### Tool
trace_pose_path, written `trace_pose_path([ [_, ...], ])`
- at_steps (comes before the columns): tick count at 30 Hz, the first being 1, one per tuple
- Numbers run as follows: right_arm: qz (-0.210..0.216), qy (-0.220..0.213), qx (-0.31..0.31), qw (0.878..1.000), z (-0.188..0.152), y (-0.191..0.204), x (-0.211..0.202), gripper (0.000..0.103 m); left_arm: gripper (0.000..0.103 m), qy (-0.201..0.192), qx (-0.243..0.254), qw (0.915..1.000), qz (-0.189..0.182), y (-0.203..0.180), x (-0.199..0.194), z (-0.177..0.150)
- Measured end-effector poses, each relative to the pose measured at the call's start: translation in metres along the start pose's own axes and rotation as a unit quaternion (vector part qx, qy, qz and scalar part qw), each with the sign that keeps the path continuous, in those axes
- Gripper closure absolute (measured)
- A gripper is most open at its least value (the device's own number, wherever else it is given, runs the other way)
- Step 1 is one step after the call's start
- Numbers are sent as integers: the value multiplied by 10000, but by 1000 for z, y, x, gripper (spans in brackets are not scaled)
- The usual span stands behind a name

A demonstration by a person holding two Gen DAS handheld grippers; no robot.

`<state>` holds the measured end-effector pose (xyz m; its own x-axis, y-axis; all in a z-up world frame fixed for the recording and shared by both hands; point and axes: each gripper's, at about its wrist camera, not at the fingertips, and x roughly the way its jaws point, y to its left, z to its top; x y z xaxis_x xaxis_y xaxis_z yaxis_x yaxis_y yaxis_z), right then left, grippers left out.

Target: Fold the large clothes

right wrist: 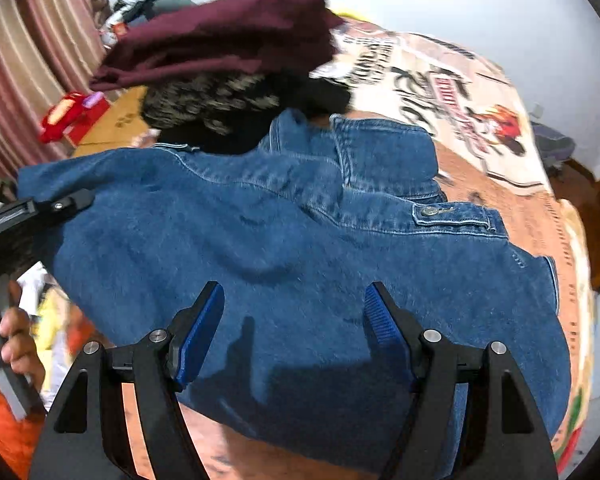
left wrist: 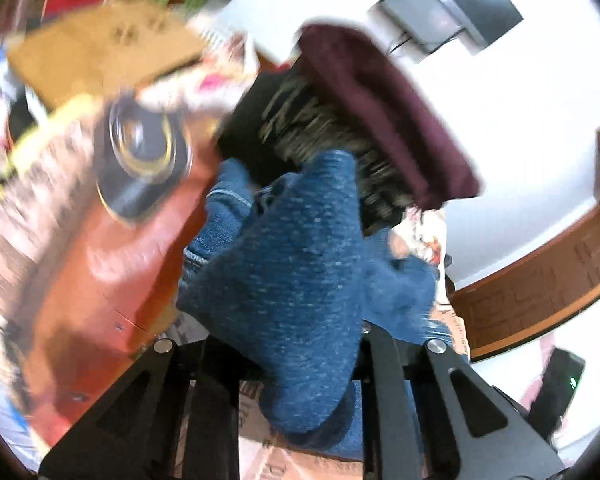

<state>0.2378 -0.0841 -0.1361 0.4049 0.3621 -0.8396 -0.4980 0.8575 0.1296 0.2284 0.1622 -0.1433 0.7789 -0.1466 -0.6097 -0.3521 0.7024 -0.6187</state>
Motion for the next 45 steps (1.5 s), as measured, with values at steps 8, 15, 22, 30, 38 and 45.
trace_pose_path([
  [8,1070,727,-255,9913,-19,75,52,31,86,-840,1006,9909,319,-48,-76,-5],
  [15,1323,809,-119,9878,-21,66,42,31,86,-866,1613,9822,420,-92,-74,-18],
  [22,389,-186,397,9983,-33,-21,-41,30,86,-571,2532,9657,22,-175,-34,-53],
  [30,-580,-557,1165,9899,-79,-106,-99,25,86,1383,3347,9303,-580,-234,74,-148],
  [38,-779,-473,1280,9876,-106,-117,-116,25,64,2095,3764,9008,-551,-226,82,-174],
  [45,-470,-1019,972,9889,-75,-101,-135,25,48,1870,3774,9031,-834,-220,31,-143],
])
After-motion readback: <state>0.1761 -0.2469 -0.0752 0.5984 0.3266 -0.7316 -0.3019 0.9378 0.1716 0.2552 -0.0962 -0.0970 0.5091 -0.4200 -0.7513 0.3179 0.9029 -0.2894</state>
